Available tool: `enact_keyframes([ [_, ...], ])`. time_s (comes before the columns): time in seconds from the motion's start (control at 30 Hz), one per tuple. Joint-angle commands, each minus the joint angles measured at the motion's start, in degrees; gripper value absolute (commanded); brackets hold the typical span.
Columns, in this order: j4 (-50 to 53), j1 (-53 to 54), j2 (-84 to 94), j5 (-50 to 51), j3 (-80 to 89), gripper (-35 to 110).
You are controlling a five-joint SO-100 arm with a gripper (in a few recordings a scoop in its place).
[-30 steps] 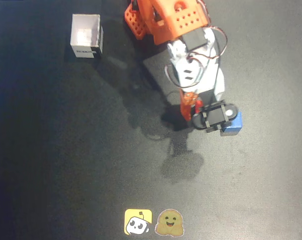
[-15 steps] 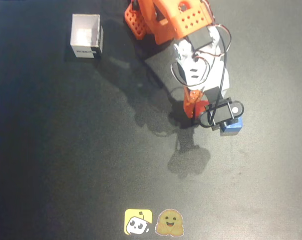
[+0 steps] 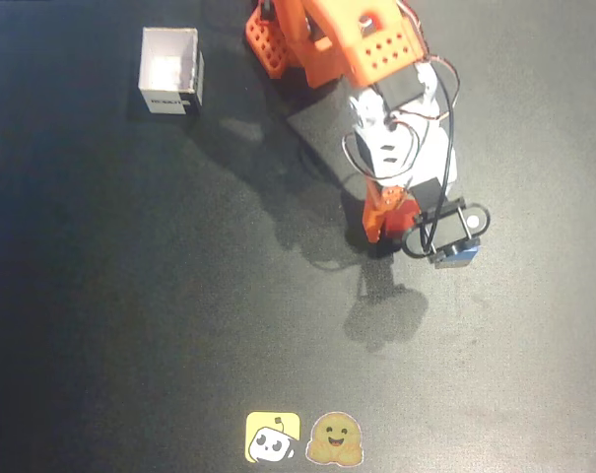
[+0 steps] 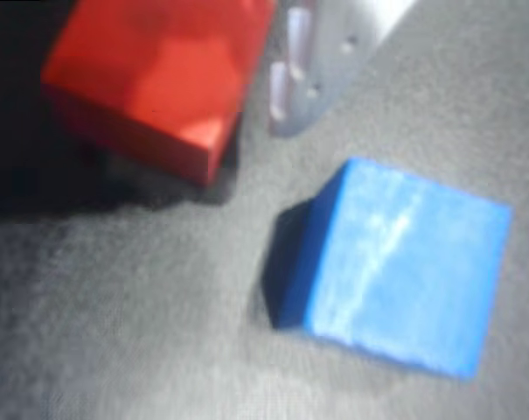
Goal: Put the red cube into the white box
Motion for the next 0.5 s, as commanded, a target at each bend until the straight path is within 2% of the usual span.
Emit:
enact_keyframes([
  [0.0,-1.7,-0.8,-0.8,0.5,-1.0,26],
  [0.47,6.9,-1.4,-0.6,9.8,-2.8,22],
])
